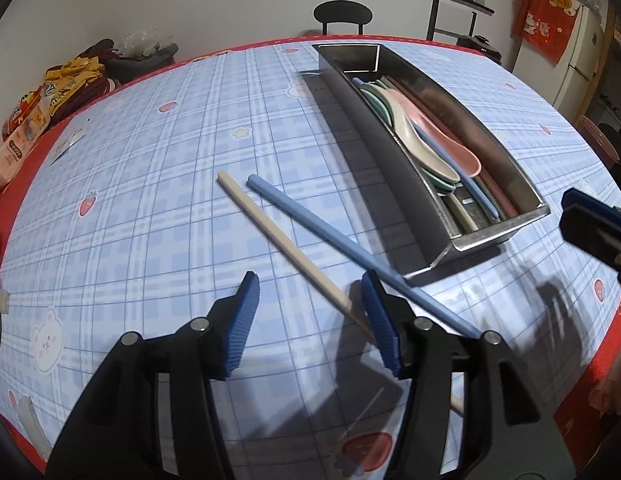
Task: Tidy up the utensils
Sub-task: 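Grasp the wooden chopstick with left tool while right tool grasps the blue chopstick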
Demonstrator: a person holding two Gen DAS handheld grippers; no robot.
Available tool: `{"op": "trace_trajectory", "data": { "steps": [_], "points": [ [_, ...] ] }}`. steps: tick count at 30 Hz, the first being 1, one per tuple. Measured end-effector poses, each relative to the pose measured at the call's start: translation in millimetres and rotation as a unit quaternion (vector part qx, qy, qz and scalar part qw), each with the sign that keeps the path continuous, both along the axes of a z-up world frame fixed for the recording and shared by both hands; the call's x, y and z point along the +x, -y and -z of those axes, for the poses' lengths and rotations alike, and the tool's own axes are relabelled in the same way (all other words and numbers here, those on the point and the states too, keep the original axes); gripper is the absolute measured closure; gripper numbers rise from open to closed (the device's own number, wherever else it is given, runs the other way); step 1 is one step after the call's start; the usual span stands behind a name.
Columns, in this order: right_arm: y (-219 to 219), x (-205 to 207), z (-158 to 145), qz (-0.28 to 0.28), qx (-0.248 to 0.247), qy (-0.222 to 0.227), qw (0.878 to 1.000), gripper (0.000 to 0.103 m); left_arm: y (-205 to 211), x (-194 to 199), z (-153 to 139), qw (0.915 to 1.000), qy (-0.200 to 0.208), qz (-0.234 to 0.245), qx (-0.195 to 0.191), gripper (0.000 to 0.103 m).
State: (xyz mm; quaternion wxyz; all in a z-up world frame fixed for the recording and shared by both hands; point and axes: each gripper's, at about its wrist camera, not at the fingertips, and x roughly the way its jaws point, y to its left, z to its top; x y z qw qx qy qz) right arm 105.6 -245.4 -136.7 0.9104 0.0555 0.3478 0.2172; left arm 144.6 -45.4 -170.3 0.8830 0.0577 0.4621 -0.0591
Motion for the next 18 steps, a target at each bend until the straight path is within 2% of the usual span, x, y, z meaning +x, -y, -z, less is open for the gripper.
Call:
{"op": "trace_trajectory", "data": {
  "steps": [1,3,6,8,11,12,18],
  "points": [
    [-5,-1,2,-0.014,0.0,-0.004,1.0,0.065,-2,-1,0,1.0,0.001,0.004,-0.002,0.062],
    [-10,-2,4,-0.03,-0.003,-0.009,1.0,0.065,-6,-5,-1,1.0,0.0,0.007,0.001,0.08],
    [-22,-5,9,-0.054,-0.021,-0.013,0.998,0.065,-16,-12,-2,0.9999,-0.001,0.015,0.004,0.087],
    [-32,-6,11,-0.069,-0.036,-0.015,0.997,0.066,-26,-17,-2,0.9998,-0.002,0.018,0.002,0.09],
    [-45,-8,14,-0.082,-0.069,-0.013,0.994,0.082,-41,-26,-3,0.9998,-0.005,0.02,-0.002,0.092],
    [-49,-8,15,-0.086,-0.078,-0.014,0.993,0.085,-44,-29,-3,0.9998,-0.005,0.02,-0.003,0.092],
    [-69,-3,21,-0.106,-0.113,-0.029,0.988,0.087,-69,-51,-3,0.9997,-0.007,0.02,-0.014,0.093]
  ]
}}
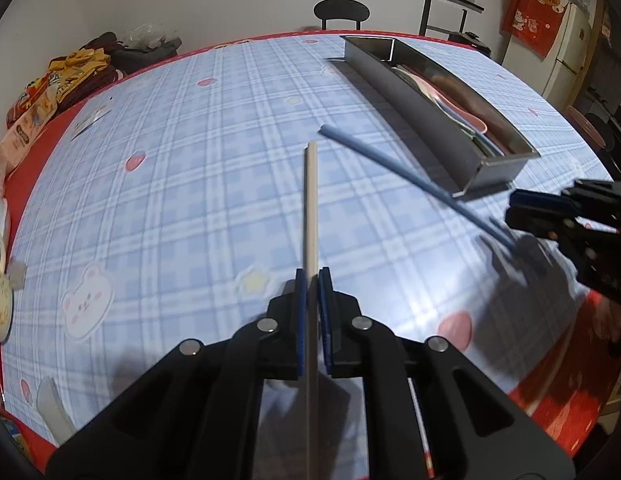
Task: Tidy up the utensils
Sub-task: 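Grasp the wooden chopstick with left tool while right tool grasps the blue chopstick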
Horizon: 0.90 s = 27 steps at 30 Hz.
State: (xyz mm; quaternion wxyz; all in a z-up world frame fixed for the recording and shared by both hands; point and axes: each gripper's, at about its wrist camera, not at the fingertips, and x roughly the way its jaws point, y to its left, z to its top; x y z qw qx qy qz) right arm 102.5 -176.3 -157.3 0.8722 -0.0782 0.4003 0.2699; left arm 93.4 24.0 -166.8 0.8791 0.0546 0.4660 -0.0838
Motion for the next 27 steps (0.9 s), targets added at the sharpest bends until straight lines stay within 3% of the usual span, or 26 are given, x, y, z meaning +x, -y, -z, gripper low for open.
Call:
{"op": "trace_trajectory", "data": {
  "steps": [7,9,11,27],
  "points": [
    [-23,4,10,-0.016,-0.036,-0.01,0.999,0.087,-8,-12,0,0.9999,0.0,0.002,-0.013,0.091],
    [-29,4,10,-0.02,-0.04,-0.014,0.999,0.094,-9,-9,0,0.9998,0.0,0.001,-0.019,0.083],
    [-34,5,9,-0.021,-0.048,-0.013,0.999,0.094,-7,-4,0,0.9998,0.004,0.001,-0.017,0.079],
    [-76,19,9,-0.002,-0.078,-0.001,0.997,0.094,-2,2,4,0.9991,0.039,0.017,-0.004,0.08]
  ]
}}
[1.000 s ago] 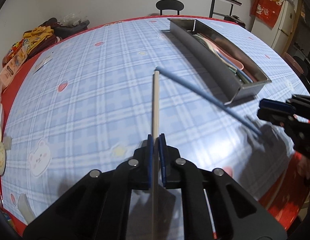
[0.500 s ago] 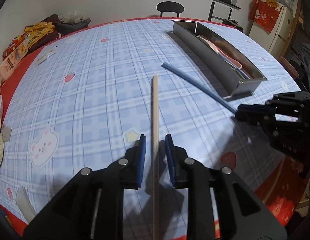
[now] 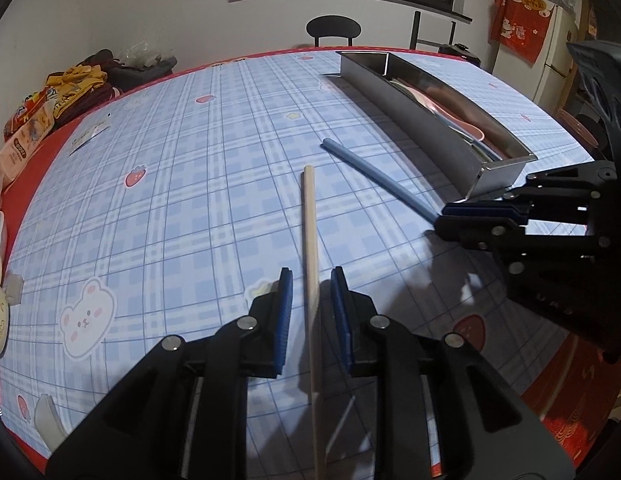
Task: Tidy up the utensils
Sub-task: 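Grasp the wooden chopstick with left tool while right tool grasps the blue chopstick, then carry both chopsticks into the steel caddy and open both tools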
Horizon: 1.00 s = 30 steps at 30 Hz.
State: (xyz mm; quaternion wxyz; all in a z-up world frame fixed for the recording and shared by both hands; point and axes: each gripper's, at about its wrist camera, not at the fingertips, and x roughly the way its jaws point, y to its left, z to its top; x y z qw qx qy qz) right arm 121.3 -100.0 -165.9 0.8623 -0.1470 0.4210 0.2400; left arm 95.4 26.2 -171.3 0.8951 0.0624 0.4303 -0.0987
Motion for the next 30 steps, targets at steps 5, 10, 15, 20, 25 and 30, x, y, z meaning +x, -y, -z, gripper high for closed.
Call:
{"op": "trace_trajectory", "data": {
  "steps": [5,10,15,20,25,30],
  "points": [
    [-8,-2,1,0.001,-0.013,0.013,1.0,0.096,-1,0,0,1.0,0.001,0.0,0.002,0.08],
    [-3,-4,1,0.007,0.004,0.012,1.0,0.097,-1,0,0,1.0,0.001,-0.002,-0.001,0.082],
    [5,-9,-3,0.014,0.025,0.019,0.999,0.097,-2,1,0,1.0,0.002,-0.009,-0.001,0.089],
    [19,-12,-13,0.022,0.061,0.03,0.997,0.097,-7,1,-1,0.9998,0.002,-0.019,-0.01,0.093],
    [31,-15,-18,0.028,0.087,0.034,0.995,0.097,-14,0,-3,0.9992,0.007,-0.032,-0.021,0.093],
    [42,-17,-27,0.03,0.116,0.042,0.992,0.097,-29,-5,-7,0.9964,0.019,-0.057,-0.059,0.093]
  ]
}}
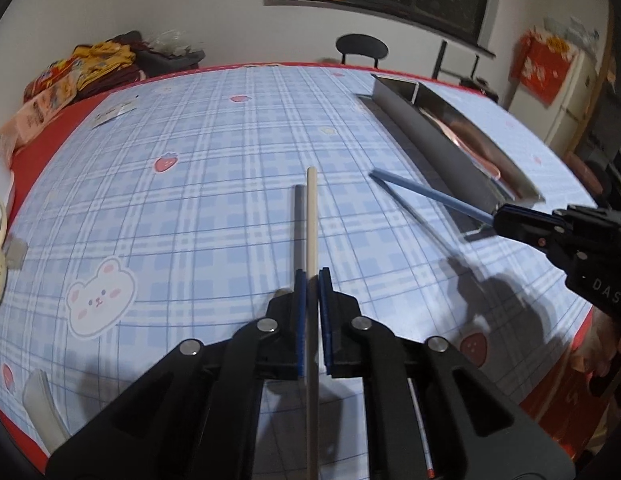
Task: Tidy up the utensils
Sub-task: 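Carry both chopsticks into the steel caddy and open both tools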
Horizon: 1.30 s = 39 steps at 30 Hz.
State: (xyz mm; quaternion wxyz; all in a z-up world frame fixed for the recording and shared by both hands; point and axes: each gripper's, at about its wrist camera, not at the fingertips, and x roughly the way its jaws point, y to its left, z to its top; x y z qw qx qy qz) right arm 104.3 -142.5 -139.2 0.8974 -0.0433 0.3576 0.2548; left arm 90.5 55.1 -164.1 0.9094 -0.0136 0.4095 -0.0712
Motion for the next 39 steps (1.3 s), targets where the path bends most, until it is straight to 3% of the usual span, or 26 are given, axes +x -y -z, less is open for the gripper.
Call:
{"op": "trace_trajectory", "data": {
  "steps": [11,19,30,39],
  "points": [
    [17,-1,-19,0.0,0.035,0.02,0.999,0.097,-20,-2,-10,0.9971,0.004,-0.022,-0.073,0.093],
    [47,22,-36,0.03,0.063,0.036,0.997,0.097,-4,9,-37,0.9938,0.017,-0.012,-0.109,0.093],
    [91,105,-28,0.119,0.115,0.013,0.986,0.097,58,78,-59,0.9826,-0.001,0.008,-0.185,0.093],
    [113,126,-4,0.139,0.144,-0.025,0.979,0.097,112,141,-47,0.9723,-0.04,0.007,-0.23,0.093]
  ]
}}
